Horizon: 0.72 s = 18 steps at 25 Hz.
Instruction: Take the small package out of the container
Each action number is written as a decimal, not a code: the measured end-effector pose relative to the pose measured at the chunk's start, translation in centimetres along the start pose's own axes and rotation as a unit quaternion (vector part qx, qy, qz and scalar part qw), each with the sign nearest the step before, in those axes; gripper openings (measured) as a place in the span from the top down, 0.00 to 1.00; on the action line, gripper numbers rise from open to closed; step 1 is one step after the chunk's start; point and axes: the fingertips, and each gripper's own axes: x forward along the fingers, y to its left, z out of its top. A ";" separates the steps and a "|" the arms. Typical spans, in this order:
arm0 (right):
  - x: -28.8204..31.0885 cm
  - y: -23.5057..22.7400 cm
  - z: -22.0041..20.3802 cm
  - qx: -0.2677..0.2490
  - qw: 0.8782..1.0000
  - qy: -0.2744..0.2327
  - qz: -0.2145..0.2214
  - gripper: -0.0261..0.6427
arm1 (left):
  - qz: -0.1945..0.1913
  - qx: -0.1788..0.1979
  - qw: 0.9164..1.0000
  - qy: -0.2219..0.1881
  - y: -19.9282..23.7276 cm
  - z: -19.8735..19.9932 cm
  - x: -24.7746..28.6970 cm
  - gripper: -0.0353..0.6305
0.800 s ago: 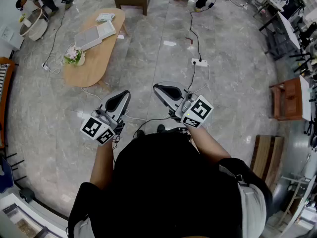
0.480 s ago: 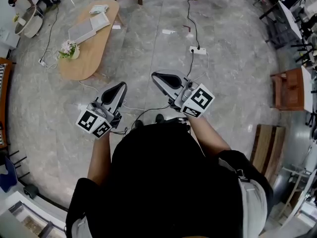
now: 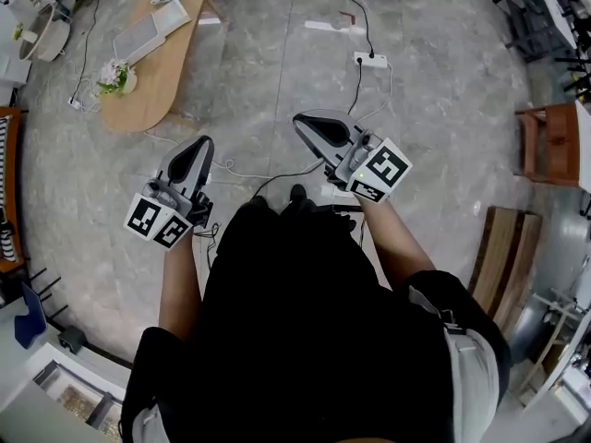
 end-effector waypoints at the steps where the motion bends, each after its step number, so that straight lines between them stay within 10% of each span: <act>1: -0.2 -0.2 -0.5 0.006 1.000 0.001 -0.004 0.94 | 0.001 -0.002 1.000 0.005 -0.1 -0.5 0.1 0.92; 18: 10.0 -8.7 -0.9 -0.003 0.999 0.051 0.007 0.94 | 0.001 -0.035 0.999 -0.023 12.6 1.4 6.3 0.92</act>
